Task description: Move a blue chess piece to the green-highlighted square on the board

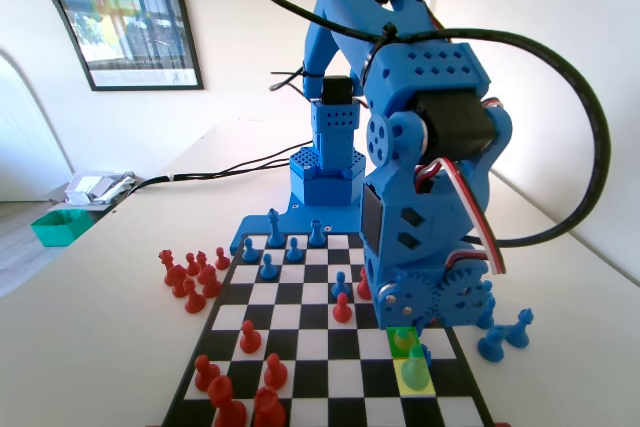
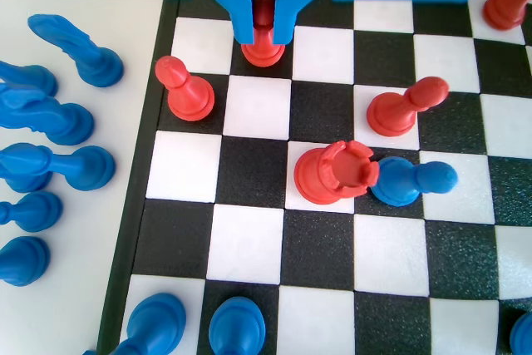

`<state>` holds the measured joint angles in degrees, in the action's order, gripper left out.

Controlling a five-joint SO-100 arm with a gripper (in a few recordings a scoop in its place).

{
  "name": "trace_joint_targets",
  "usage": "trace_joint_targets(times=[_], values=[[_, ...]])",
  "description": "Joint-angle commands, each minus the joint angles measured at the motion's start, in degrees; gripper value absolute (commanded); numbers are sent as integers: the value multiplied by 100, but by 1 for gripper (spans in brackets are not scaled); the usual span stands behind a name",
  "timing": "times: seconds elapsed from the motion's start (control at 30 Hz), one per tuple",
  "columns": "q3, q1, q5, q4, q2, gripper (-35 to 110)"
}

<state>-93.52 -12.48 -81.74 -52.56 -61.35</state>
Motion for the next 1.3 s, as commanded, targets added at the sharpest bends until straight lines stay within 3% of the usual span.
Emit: trace_joint_targets(times=[0.0, 0.67, 0.93, 1.27], values=[[123, -105, -97, -44, -211, 1], [-729, 809, 35, 88, -2619, 1], [-1125, 1978, -53, 26, -3375, 1], [-993, 3762, -105, 18, -3050, 1]])
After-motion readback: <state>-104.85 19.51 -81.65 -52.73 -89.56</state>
